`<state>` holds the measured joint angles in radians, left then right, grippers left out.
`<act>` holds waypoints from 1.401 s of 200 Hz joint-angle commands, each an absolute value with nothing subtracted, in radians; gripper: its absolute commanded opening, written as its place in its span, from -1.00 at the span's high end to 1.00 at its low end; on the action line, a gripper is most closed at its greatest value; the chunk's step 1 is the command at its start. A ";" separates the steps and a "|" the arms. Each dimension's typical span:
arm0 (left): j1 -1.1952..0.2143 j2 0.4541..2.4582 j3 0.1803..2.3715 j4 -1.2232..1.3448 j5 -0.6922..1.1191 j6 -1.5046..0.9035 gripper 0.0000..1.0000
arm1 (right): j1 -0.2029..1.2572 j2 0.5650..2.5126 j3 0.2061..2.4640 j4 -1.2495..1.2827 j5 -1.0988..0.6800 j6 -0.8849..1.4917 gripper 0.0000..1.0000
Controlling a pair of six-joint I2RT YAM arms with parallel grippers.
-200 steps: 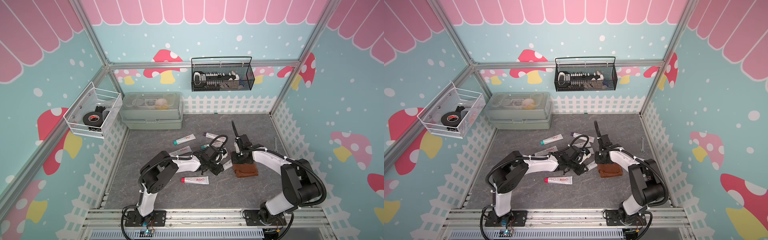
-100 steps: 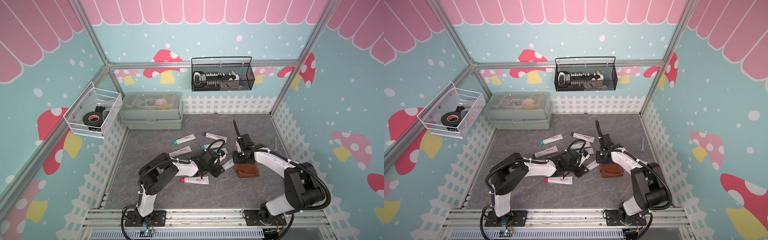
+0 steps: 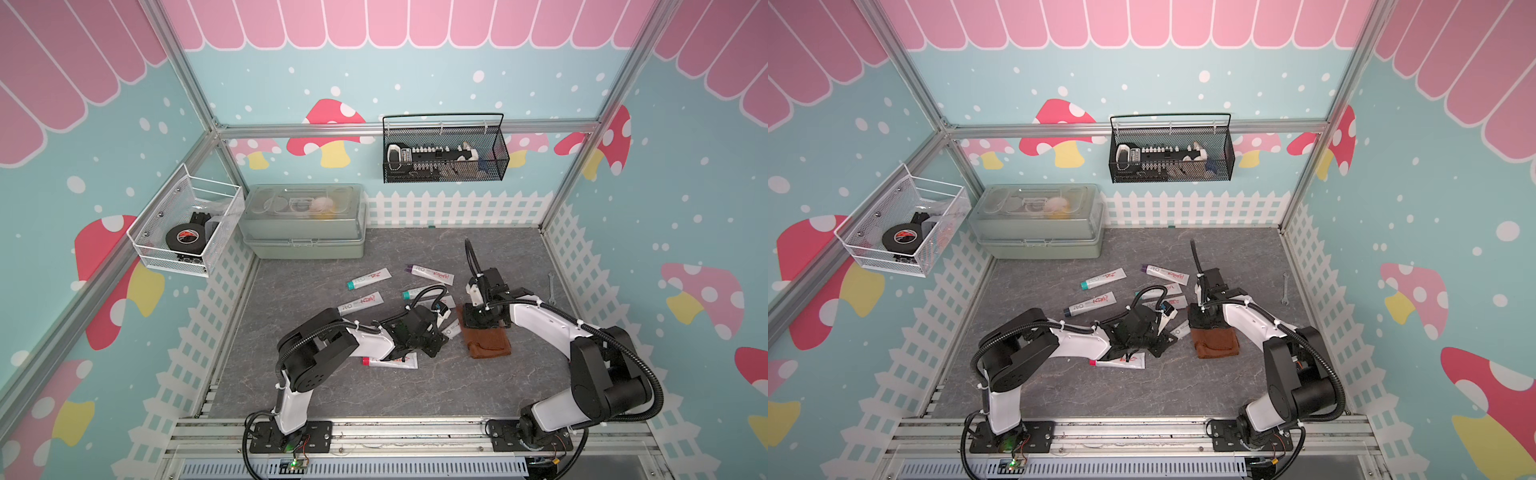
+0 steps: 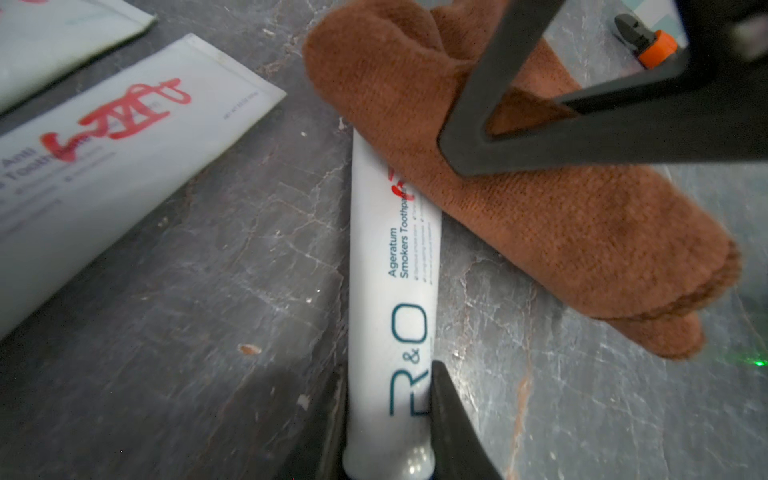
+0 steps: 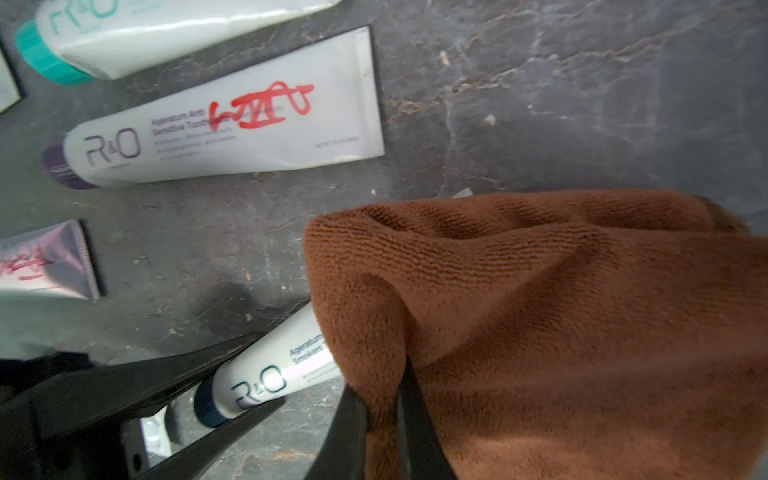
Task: Wipe the surface of the toothpaste tube
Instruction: Wipe the dirt from the toothpaste tube.
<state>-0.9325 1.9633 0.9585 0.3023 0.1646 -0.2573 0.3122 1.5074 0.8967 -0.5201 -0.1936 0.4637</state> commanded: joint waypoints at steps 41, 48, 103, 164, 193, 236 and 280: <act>-0.934 2.017 0.943 0.216 0.161 -0.256 0.64 | 0.313 1.618 0.989 -0.577 -0.144 0.432 0.79; -0.934 2.016 0.942 0.218 0.160 -0.256 0.64 | 0.313 1.637 1.000 -0.592 -0.100 0.429 0.80; -0.934 2.017 0.932 0.233 0.163 -0.265 0.65 | 0.312 1.758 1.053 -0.660 0.213 0.425 0.81; -0.934 2.015 0.928 0.238 0.166 -0.265 0.65 | 0.299 1.575 0.976 -0.520 -0.098 0.423 0.80; -0.934 2.020 0.931 0.238 0.169 -0.267 0.65 | 0.300 1.501 0.952 -0.510 -0.240 0.441 0.80; -0.934 2.024 0.937 0.240 0.176 -0.272 0.65 | 0.317 1.563 0.907 -0.490 -0.250 0.458 0.81; -0.934 2.023 0.936 0.241 0.172 -0.273 0.65 | 0.345 1.613 0.897 -0.527 -0.060 0.469 0.85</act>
